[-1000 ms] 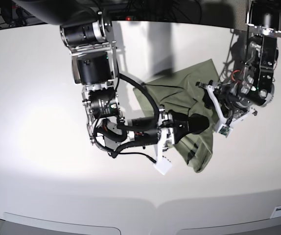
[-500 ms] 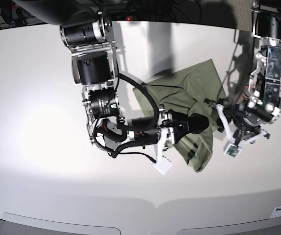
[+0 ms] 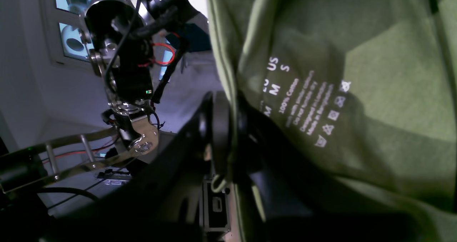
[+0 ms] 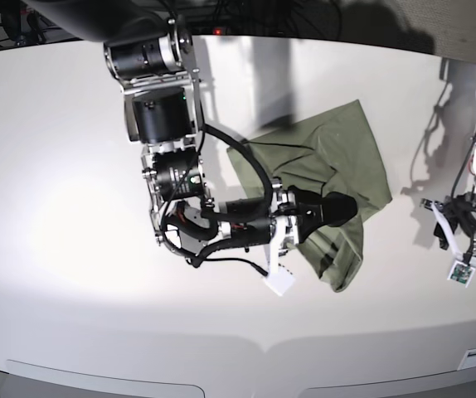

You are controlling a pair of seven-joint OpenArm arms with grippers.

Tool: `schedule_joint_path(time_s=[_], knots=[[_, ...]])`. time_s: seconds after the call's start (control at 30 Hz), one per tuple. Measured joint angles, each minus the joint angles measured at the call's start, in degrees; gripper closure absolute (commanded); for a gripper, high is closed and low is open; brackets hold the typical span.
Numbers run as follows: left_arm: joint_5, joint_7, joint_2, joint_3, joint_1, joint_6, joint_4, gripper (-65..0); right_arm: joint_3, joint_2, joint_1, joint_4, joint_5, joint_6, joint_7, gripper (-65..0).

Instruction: Fold the T-shirt properly

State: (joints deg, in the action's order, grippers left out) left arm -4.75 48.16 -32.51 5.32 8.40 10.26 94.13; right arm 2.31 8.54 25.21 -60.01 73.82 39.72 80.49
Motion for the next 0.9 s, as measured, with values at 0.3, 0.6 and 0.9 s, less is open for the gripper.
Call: schedule_joint_path(time_s=[0.3,0.6,0.9], knots=[[-1.73,-0.02,-0.15,0.0,0.0,-0.02,0.0,-28.1,2.05,-0.04,0.0,0.0,1.33,0.02,-0.02,-18.9],[-1.77,0.0,-0.15,0.0,0.0,-0.02,0.0,-28.1,4.83,0.02,0.15,0.0,1.33,0.0,0.0,-18.9],[-4.28,-0.22,-0.15,0.0,0.0,-0.04,0.0,-28.2,4.11,0.02,5.79,-0.02,2.08,0.02,0.02,-18.9]])
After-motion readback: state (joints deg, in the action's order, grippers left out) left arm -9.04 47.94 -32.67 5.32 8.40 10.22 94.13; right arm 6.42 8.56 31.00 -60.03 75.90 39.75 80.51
